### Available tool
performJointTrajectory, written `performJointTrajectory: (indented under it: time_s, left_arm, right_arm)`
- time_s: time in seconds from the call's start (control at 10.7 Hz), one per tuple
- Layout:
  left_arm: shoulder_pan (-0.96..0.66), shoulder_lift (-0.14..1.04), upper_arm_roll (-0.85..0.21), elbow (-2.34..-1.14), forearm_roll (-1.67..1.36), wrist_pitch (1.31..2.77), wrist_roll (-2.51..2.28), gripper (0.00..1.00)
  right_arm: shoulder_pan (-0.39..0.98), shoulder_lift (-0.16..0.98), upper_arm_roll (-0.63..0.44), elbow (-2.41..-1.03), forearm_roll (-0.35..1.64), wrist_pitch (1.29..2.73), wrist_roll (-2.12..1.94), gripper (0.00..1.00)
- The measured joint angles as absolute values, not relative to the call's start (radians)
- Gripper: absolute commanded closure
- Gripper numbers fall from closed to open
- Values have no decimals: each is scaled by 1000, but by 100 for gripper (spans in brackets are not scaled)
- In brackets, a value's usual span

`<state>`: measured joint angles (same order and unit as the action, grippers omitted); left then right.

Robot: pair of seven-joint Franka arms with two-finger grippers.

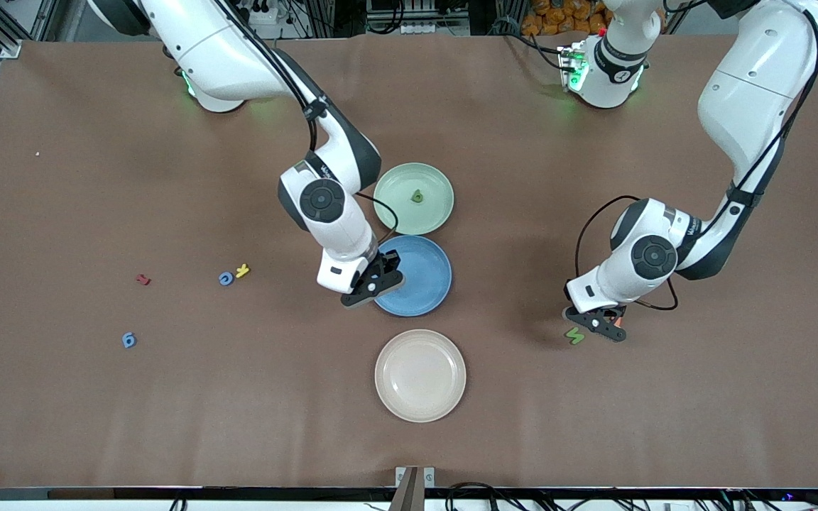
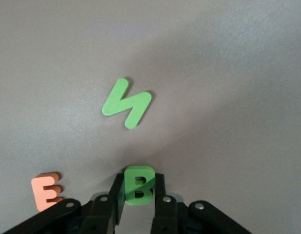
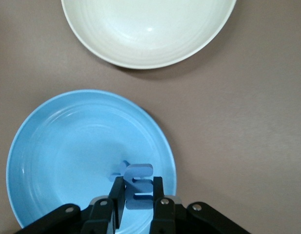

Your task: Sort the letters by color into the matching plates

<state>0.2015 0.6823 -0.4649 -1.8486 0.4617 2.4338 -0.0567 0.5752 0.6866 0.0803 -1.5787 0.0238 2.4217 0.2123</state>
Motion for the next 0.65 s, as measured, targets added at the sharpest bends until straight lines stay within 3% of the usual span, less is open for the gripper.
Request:
performJointTrajectory:
  time_s: [0.09, 0.19, 0.28, 0.37, 0.65]
  left_arm:
    - [201, 682, -469, -1844, 461, 2434, -63, 100]
    - [199, 680, -475, -1839, 443, 2426, -86, 100]
    - [193, 676, -482, -1835, 427, 2408, -120, 100]
    - [180, 669, -489, -1830, 423, 2384, -158, 100]
    - [150, 635, -550, -1823, 418, 2279, -302, 100]
  right_arm:
    - [585, 699, 80, -1576, 24, 2423, 218, 80]
    - [594, 706, 80, -1573, 24, 2424, 222, 68]
    - [604, 711, 80, -1570, 24, 2423, 224, 25]
    - [613, 714, 80, -1567, 24, 2424, 230, 0]
    - [622, 720, 80, -1566, 24, 2429, 271, 0]
